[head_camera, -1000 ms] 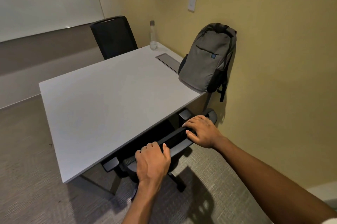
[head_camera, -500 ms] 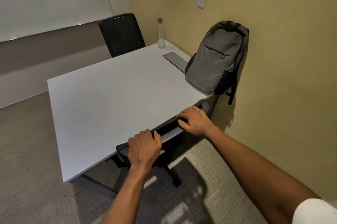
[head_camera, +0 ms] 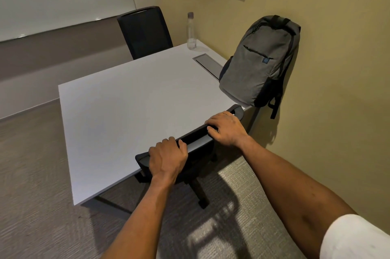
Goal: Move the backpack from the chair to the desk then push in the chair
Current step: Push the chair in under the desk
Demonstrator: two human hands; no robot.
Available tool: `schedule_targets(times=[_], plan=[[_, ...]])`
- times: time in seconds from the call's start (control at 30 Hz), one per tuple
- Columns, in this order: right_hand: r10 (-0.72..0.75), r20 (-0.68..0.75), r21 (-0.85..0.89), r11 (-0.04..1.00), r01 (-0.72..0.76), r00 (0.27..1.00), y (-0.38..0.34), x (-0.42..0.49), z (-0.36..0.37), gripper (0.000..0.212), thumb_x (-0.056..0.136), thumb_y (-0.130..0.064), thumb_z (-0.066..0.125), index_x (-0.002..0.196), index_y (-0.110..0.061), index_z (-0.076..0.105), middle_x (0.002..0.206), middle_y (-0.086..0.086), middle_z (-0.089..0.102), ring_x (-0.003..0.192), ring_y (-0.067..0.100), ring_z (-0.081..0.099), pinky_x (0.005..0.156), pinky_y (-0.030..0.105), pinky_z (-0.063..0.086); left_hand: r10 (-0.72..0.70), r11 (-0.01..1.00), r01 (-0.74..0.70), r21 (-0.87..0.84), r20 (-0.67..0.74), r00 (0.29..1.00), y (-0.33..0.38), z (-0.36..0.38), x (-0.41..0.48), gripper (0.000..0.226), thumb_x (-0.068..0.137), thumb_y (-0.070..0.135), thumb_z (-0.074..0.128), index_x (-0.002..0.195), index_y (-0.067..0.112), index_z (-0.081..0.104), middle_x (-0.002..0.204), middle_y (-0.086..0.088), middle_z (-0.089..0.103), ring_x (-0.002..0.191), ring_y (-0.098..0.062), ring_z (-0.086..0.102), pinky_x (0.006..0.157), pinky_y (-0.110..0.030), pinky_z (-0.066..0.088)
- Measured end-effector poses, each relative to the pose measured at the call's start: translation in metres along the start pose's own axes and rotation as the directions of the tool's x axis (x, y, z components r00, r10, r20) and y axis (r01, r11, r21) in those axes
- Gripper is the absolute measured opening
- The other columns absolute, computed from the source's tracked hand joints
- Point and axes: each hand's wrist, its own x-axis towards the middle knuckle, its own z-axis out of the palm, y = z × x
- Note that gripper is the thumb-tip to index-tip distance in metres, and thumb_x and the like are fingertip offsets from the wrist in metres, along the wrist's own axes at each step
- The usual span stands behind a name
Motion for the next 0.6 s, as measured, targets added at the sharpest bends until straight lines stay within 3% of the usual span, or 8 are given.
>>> schedule_targets(times=[0.33, 0.6], plan=[[-0.007, 0.031, -0.019, 1.000, 0.007, 0.999, -0.002, -0.001, -0.004, 0.048, 0.103, -0.050, 0.038, 0.133, -0.028, 0.069, 0.136, -0.005, 0.070, 0.129, 0.013, 0.060, 0.119, 0.038, 0.037, -0.023, 1.000, 0.023, 0.013, 0.030, 0.999, 0.001, -0.001, 0.000, 0.049, 0.101, 0.042, 0.031, 0.095, 0.010, 0.068, 0.088, -0.010, 0.070, 0.077, -0.031, 0.064, 0.089, -0.049, 0.053], [0.004, 0.149, -0.057, 0.998, 0.005, 0.989, -0.017, -0.007, -0.018, 0.059, 0.110, -0.055, 0.023, 0.149, -0.023, 0.053, 0.153, 0.002, 0.057, 0.145, 0.019, 0.048, 0.129, 0.042, 0.026, -0.023, 0.997, 0.021, 0.075, 0.029, 0.999, -0.005, -0.004, -0.005, 0.061, 0.106, 0.048, 0.023, 0.111, 0.009, 0.070, 0.106, -0.013, 0.074, 0.094, -0.033, 0.066, 0.093, -0.048, 0.049]])
